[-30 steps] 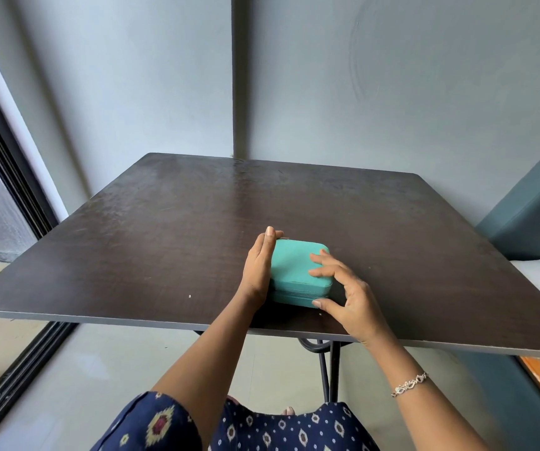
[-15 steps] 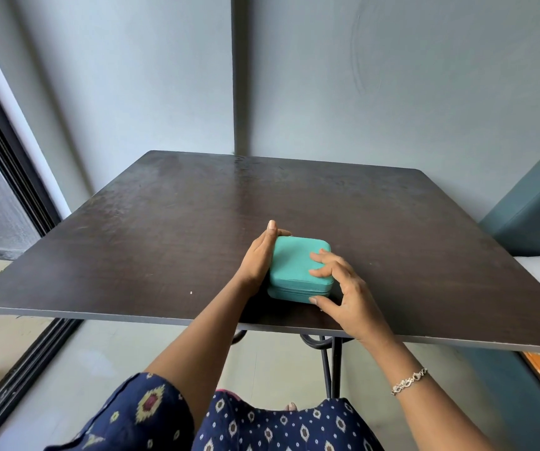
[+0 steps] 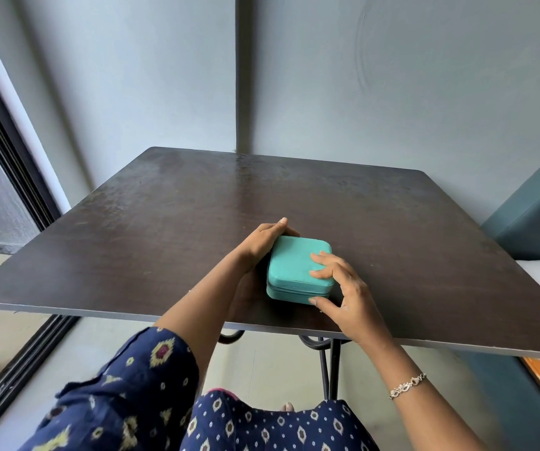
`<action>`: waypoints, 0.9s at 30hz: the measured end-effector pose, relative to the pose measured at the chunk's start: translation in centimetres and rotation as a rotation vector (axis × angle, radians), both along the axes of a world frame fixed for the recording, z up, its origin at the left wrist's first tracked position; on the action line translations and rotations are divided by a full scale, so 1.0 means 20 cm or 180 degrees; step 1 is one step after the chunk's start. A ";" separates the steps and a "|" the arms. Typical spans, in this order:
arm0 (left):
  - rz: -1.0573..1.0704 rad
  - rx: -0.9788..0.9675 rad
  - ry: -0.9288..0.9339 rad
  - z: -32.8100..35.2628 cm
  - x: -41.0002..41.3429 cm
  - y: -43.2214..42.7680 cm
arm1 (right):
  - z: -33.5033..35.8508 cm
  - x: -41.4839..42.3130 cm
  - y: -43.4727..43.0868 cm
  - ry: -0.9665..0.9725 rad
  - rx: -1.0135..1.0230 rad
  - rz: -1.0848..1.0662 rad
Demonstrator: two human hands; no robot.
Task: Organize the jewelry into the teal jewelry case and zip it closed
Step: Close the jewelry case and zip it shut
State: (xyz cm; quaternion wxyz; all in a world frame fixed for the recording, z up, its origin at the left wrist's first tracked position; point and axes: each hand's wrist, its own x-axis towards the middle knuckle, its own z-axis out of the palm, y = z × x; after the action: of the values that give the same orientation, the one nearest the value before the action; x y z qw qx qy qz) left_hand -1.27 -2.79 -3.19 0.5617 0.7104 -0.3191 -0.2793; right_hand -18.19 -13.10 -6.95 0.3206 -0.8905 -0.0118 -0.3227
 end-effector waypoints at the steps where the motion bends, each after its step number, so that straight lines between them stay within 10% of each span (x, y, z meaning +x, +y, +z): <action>1: 0.0014 -0.0015 -0.0035 0.00 0.02 0.00 | 0.00 0.00 0.00 0.0001 0.0007 -0.0007; 15: -0.0422 0.0726 -0.0644 0.02 0.11 0.02 | -0.01 0.00 0.00 -0.0010 0.0012 -0.0061; 22: 0.0190 0.0438 -0.2171 -0.06 0.09 0.01 | 0.00 0.00 0.01 -0.0037 0.0026 -0.0081; 27: -0.0266 0.0888 -0.1022 0.02 0.13 0.02 | 0.00 0.00 0.01 0.0012 0.0011 -0.0104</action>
State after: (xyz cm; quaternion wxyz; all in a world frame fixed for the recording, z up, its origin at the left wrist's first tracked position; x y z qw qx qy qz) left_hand 1.23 -2.34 -2.76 0.3878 0.8028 -0.3919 -0.2270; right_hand -18.22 -12.86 -6.90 0.3168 -0.8906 0.0038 -0.3263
